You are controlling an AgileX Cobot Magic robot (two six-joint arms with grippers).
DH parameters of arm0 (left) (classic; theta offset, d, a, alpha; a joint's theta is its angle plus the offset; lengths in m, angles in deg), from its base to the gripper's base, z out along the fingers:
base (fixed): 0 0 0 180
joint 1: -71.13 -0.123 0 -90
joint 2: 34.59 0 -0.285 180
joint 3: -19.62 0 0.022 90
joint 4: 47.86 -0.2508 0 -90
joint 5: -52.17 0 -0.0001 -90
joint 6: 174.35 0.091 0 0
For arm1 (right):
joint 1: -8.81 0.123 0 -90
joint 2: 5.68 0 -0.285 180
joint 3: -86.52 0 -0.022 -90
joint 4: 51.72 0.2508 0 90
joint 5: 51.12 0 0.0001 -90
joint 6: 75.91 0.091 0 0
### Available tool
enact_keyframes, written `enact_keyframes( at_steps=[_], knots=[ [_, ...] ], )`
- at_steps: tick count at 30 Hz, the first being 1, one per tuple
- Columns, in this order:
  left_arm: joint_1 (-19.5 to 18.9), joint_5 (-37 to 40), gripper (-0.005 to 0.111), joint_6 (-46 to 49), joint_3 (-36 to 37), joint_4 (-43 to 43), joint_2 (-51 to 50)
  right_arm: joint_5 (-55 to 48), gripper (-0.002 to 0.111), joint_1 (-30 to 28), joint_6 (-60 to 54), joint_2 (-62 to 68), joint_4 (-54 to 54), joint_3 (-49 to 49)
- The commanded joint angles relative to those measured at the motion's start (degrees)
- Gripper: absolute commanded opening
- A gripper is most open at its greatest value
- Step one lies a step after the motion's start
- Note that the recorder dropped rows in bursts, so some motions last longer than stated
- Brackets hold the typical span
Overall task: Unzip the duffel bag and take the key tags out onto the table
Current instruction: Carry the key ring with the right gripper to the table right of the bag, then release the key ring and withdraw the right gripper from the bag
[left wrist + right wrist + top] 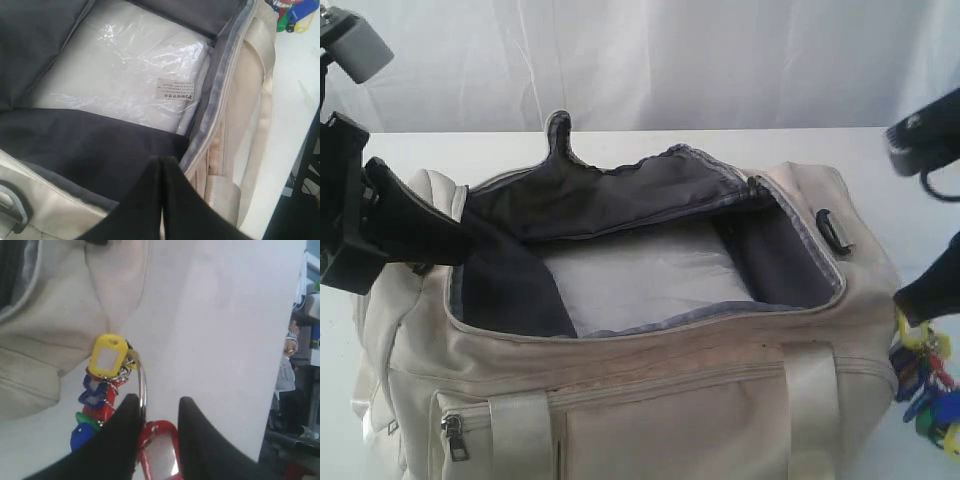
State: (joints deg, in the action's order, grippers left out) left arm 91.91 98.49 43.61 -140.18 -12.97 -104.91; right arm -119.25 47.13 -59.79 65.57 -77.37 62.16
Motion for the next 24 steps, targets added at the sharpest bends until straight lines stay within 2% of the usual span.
enact_keyframes(
  at_steps=[1,17,24],
  knots=[
    [0.0,1.0,0.0,-0.3,0.4,1.4,0.6,8.3,0.0,-0.1,1.0,5.8,3.0,-3.4],
    [0.0,1.1,0.0,-0.3,0.4,1.6,0.6,37.1,0.0,-0.1,1.0,25.3,11.0,-2.8],
    [0.0,1.1,0.0,-0.3,0.4,1.9,0.6,35.8,0.0,-0.1,-0.7,31.4,12.7,4.0]
  ],
)
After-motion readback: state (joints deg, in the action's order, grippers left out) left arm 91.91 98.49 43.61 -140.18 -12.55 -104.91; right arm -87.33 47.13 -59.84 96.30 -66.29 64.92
